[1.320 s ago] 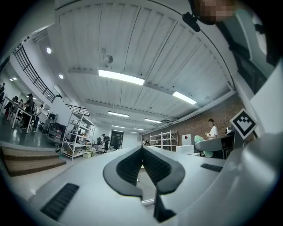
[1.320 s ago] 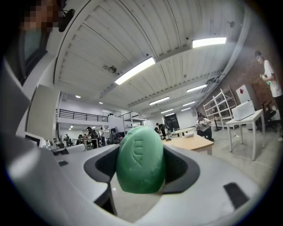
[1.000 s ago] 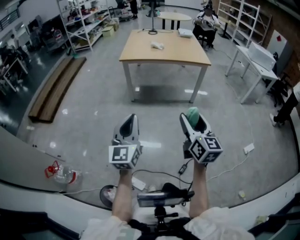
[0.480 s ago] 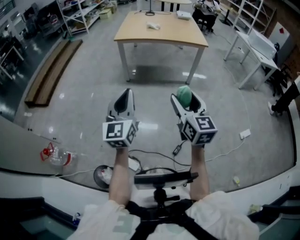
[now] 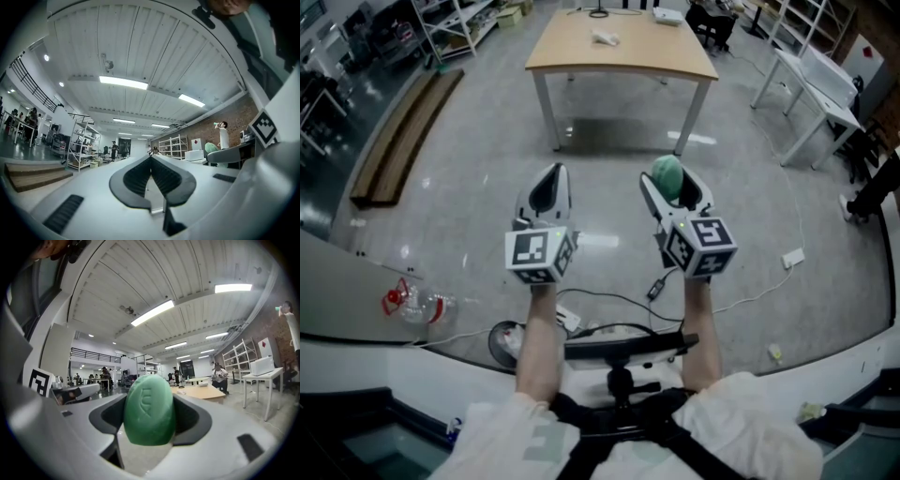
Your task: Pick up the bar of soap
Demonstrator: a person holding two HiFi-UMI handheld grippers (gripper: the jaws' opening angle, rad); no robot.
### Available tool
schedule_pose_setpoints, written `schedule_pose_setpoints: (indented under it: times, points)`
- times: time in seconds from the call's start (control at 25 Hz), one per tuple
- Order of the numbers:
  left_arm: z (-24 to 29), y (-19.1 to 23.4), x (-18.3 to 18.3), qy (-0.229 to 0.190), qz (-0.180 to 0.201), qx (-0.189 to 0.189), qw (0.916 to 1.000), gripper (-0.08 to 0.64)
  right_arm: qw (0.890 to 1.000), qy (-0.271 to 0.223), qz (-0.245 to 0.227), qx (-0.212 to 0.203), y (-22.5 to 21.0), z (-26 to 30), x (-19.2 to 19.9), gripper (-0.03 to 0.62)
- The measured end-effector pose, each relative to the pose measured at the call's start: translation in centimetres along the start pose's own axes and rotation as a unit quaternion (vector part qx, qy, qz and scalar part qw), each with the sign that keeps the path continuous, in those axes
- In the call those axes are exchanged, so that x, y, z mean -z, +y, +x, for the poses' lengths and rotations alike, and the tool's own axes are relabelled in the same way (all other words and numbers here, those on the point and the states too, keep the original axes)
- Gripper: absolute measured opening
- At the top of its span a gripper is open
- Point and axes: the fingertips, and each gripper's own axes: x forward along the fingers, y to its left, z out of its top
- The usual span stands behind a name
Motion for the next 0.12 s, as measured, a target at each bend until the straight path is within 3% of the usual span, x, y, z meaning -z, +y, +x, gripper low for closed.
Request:
schedule_pose_setpoints:
  times: [0.12]
  points:
    - [0.76,0.44,1.29,0.002,-0.008,-0.001,1.0000,0.013,1.000,0.000,0.001,0.002,-0.90,0.89,0.77,0.298]
